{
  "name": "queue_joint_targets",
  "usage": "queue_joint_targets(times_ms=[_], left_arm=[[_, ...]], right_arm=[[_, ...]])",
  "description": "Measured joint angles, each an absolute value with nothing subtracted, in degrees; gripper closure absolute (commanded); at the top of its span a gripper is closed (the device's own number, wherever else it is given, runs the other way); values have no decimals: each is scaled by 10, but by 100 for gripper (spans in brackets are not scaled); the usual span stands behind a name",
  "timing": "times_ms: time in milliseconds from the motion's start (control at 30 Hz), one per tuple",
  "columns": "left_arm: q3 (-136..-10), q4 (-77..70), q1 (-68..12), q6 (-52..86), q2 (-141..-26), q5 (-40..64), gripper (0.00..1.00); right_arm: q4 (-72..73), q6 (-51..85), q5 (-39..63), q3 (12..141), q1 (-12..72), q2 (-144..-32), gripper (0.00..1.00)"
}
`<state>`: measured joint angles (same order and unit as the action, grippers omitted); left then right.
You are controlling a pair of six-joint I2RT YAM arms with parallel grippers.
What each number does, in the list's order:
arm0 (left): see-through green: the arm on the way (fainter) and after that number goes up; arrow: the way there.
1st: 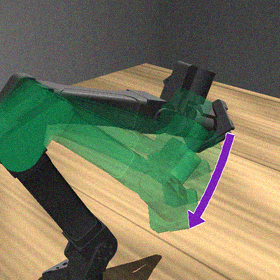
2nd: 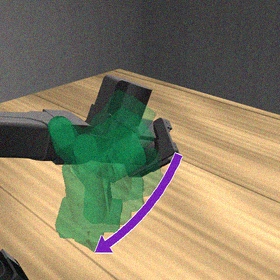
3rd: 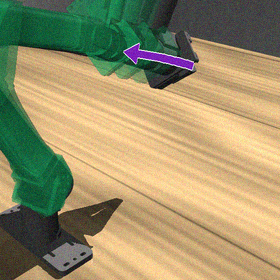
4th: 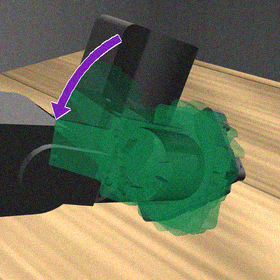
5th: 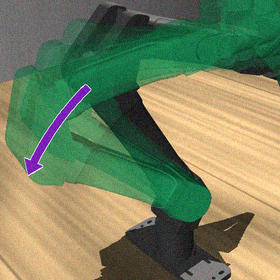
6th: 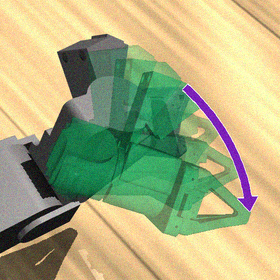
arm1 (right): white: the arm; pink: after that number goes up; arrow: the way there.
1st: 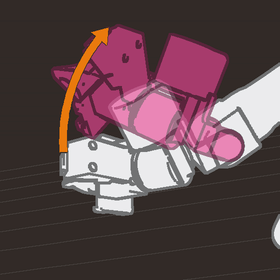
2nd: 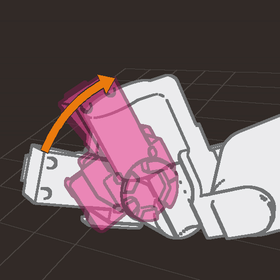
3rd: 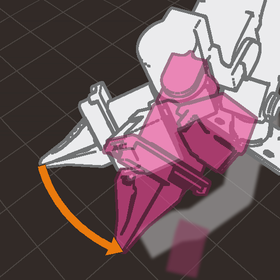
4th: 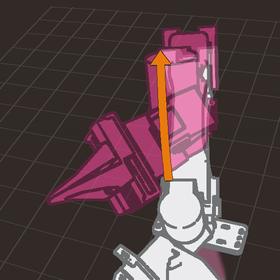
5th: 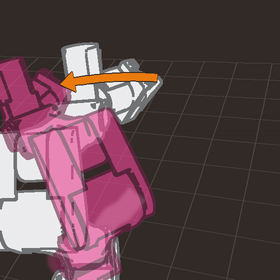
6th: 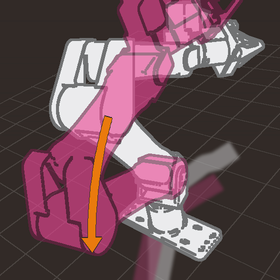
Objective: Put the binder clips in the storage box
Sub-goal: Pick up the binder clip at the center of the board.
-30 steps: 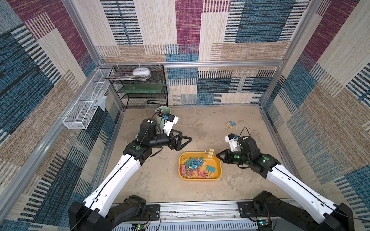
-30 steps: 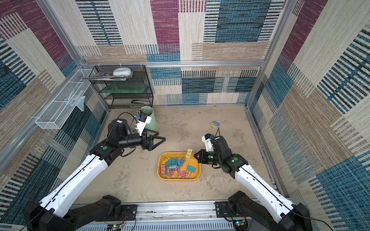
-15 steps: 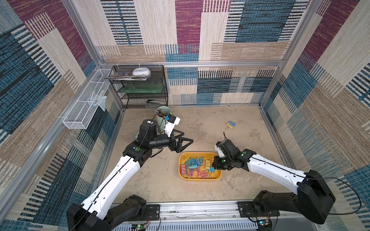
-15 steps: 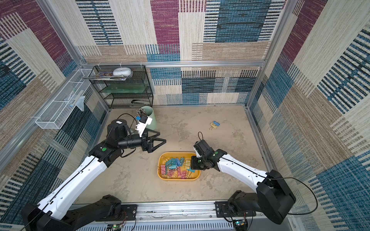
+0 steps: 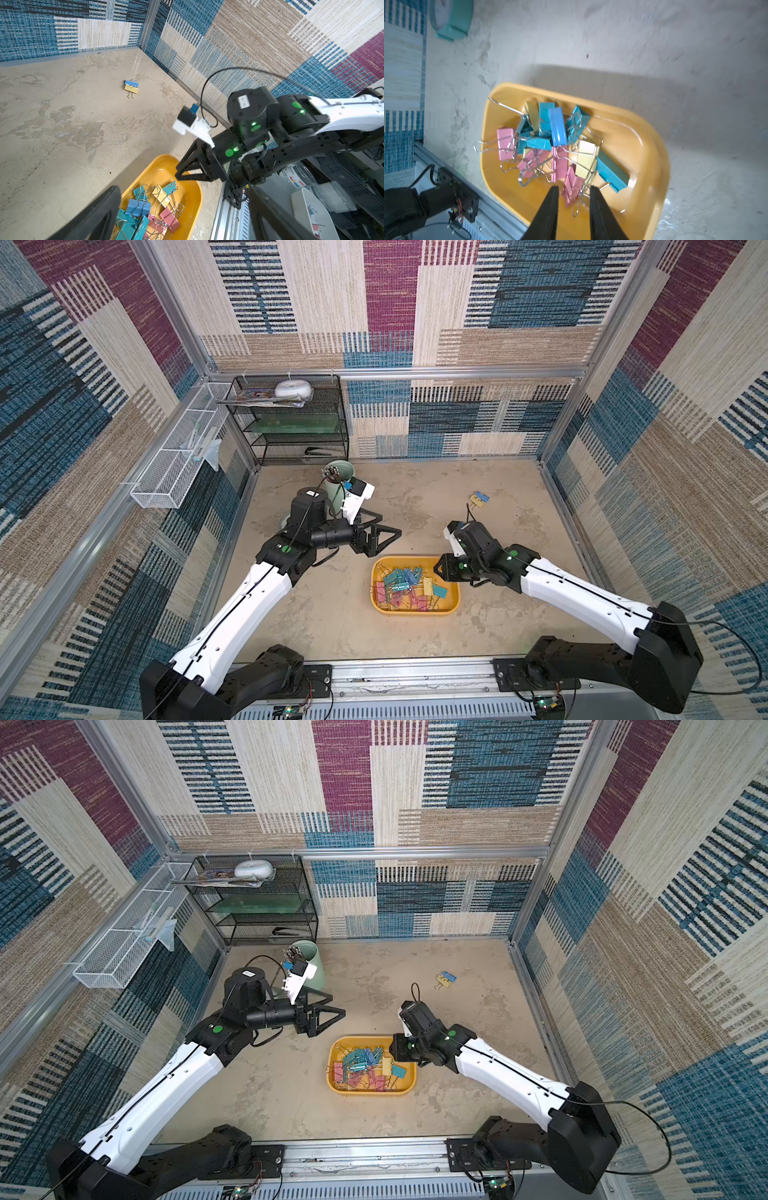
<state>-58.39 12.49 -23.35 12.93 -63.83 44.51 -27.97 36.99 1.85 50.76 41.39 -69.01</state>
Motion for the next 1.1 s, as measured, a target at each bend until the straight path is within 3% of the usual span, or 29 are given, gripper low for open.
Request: queue_joint_targets(times_ms=[233, 400, 600, 833, 1100], left_arm=[[-584, 125, -234, 130, -638, 445, 1], [-584, 125, -234, 131, -638, 443, 1], [-584, 125, -234, 132, -638, 437, 1], [-584, 125, -234, 134, -639, 436, 1], [-584, 125, -234, 136, -641, 435, 1]], right_arm=[[-261, 294, -130, 591, 306, -698, 68], [-237, 188, -172, 695, 222, -846, 68], [-268, 71, -220, 848, 197, -1056, 67], [-304, 1, -272, 931, 188, -1181, 51], [-307, -37, -309, 984, 185, -1255, 63]])
